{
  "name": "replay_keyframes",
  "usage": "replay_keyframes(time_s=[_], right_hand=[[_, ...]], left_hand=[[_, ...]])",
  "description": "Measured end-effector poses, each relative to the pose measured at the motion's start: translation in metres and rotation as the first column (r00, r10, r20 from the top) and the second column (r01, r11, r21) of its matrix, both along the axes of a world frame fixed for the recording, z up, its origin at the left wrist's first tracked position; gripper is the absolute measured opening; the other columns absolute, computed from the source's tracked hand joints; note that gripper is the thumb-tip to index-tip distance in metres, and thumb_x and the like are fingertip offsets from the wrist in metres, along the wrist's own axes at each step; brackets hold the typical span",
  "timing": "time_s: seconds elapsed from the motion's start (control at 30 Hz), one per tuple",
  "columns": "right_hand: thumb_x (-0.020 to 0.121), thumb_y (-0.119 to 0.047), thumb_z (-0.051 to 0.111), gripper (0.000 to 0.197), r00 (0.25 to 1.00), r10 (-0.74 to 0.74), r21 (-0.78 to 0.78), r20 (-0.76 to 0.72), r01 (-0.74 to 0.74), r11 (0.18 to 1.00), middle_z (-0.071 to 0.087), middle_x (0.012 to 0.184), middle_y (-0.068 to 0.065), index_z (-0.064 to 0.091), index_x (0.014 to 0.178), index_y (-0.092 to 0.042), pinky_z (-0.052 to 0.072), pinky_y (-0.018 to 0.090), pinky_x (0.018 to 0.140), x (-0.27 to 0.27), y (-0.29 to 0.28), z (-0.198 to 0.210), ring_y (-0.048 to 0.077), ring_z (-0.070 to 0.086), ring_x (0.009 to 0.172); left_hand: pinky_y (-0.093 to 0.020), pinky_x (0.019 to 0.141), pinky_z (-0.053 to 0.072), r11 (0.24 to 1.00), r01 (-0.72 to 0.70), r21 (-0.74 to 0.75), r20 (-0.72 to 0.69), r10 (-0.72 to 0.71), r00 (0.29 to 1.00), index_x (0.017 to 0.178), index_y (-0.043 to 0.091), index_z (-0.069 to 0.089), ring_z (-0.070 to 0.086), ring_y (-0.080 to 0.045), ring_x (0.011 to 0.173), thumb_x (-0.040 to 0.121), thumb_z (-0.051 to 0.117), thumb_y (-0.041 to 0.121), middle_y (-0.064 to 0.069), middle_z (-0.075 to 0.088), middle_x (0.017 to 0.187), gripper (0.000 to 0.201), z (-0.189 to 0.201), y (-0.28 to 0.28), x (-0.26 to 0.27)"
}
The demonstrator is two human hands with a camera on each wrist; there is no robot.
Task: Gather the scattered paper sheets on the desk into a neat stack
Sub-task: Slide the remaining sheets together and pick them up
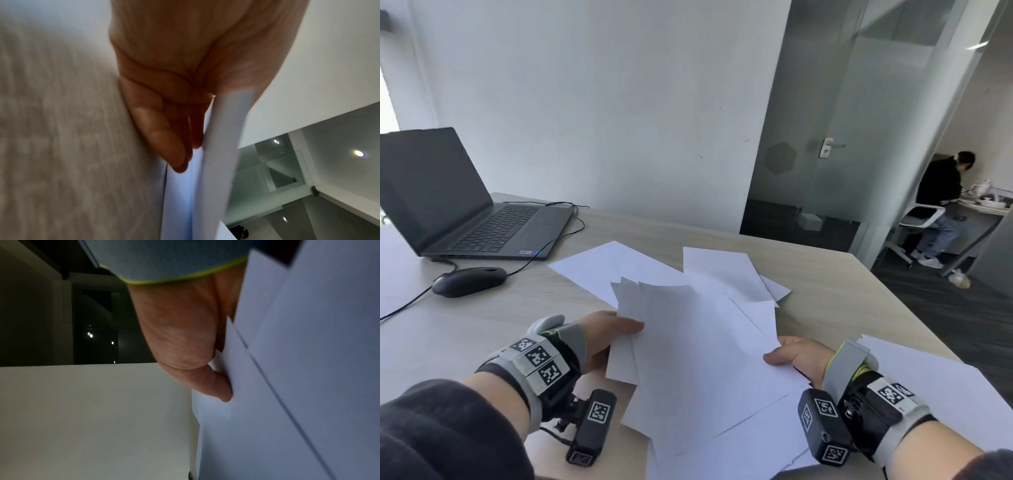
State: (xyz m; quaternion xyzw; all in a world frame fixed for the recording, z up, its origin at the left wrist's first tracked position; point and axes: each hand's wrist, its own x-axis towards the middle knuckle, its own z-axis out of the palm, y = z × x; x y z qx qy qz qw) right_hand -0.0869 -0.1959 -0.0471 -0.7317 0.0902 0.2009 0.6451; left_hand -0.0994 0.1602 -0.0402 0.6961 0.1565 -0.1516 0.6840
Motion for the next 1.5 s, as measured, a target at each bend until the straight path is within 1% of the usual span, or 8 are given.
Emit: replay_keyframes(time_s=[0.17, 0.57, 0.7, 0.83, 1.1, 1.2, 1.37, 1.5], right_hand=[[0.064, 0.000, 0.068, 0.057, 0.998, 0.043, 0.154, 0.046, -0.050, 0.987, 0.069, 0.117, 0.029, 0.062, 0.120, 0.005, 0.059, 0.040, 0.074, -0.004, 0.011, 0.005, 0.037, 0.072, 0.088], [0.065, -0.001, 0.071, 0.061, 0.997, 0.003, 0.284, 0.077, -0.025, 0.958, 0.069, 0.117, 0.029, 0.061, 0.124, 0.004, 0.057, 0.048, 0.087, -0.016, 0.016, 0.007, 0.042, 0.070, 0.097], [0.087, -0.031, 0.073, 0.041, 0.992, -0.077, 0.170, 0.096, 0.059, 0.984, 0.074, 0.114, 0.016, 0.071, 0.118, -0.005, 0.049, 0.051, 0.103, -0.019, 0.018, 0.009, 0.035, 0.070, 0.106], [0.097, -0.034, 0.062, 0.027, 0.959, -0.243, 0.127, 0.147, 0.225, 0.966, 0.075, 0.090, 0.009, 0.073, 0.103, -0.010, 0.055, 0.036, 0.067, -0.016, 0.018, 0.014, 0.029, 0.067, 0.075], [0.095, -0.013, 0.063, 0.023, 0.869, -0.425, 0.068, 0.254, 0.422, 0.904, 0.059, 0.072, 0.014, 0.052, 0.076, -0.012, 0.034, 0.021, 0.038, 0.001, 0.009, 0.006, 0.021, 0.049, 0.049], [0.096, -0.012, 0.061, 0.026, 0.813, -0.522, 0.080, 0.258, 0.520, 0.850, 0.053, 0.065, 0.007, 0.049, 0.073, -0.016, 0.029, 0.019, 0.044, 0.006, -0.001, 0.006, 0.018, 0.042, 0.049], [0.091, 0.001, 0.056, 0.014, 0.739, -0.627, 0.151, 0.245, 0.610, 0.778, 0.064, 0.089, 0.018, 0.059, 0.089, -0.013, 0.048, 0.038, 0.066, 0.008, -0.016, 0.007, 0.027, 0.057, 0.067], [0.090, 0.001, 0.054, 0.019, 0.832, -0.544, 0.079, 0.111, 0.538, 0.839, 0.062, 0.080, 0.009, 0.059, 0.094, -0.017, 0.045, 0.022, 0.044, 0.004, -0.017, 0.002, 0.024, 0.057, 0.063]], left_hand=[[-0.055, 0.093, 0.056, 0.997, -0.073, 0.025, 0.081, 0.071, 0.994, 0.113, 0.005, 0.069, 0.074, -0.039, 0.097, 0.091, 0.070, 0.007, -0.017, 0.078, 0.101, 0.022, 0.008, 0.007, -0.001], [-0.045, 0.069, 0.060, 0.994, -0.075, -0.076, 0.051, 0.079, 0.996, 0.112, 0.006, 0.070, 0.074, -0.040, 0.083, 0.084, 0.076, 0.004, -0.020, 0.078, 0.095, 0.029, 0.010, 0.003, -0.019], [-0.053, 0.072, 0.059, 0.991, -0.124, -0.059, 0.088, 0.129, 0.988, 0.112, 0.000, 0.066, 0.071, -0.043, 0.080, 0.081, 0.070, -0.013, -0.025, 0.076, 0.093, 0.034, 0.008, 0.004, -0.015], [-0.064, 0.074, 0.057, 0.989, -0.140, -0.046, 0.119, 0.145, 0.982, 0.115, 0.003, 0.065, 0.071, -0.048, 0.087, 0.078, 0.070, -0.016, -0.028, 0.074, 0.100, 0.042, 0.008, 0.004, -0.011], [-0.069, 0.077, 0.056, 0.984, -0.153, -0.089, 0.123, 0.164, 0.979, 0.114, 0.002, 0.067, 0.070, -0.051, 0.090, 0.070, 0.073, -0.017, -0.031, 0.073, 0.105, 0.048, -0.002, 0.002, -0.007], [-0.068, 0.076, 0.056, 0.974, -0.213, -0.074, 0.113, 0.220, 0.969, 0.111, 0.001, 0.065, 0.070, -0.051, 0.089, 0.078, 0.067, -0.018, -0.031, 0.072, 0.103, 0.038, -0.005, 0.003, -0.002], [-0.056, 0.074, 0.058, 0.965, -0.254, -0.062, 0.104, 0.259, 0.960, 0.115, -0.002, 0.062, 0.069, -0.045, 0.086, 0.078, 0.067, -0.018, -0.028, 0.071, 0.103, 0.041, -0.007, 0.003, 0.003], [-0.055, 0.070, 0.059, 0.964, -0.262, -0.036, 0.061, 0.264, 0.963, 0.111, -0.001, 0.065, 0.069, -0.044, 0.084, 0.081, 0.065, -0.013, -0.027, 0.072, 0.100, 0.032, -0.007, 0.001, 0.004]])
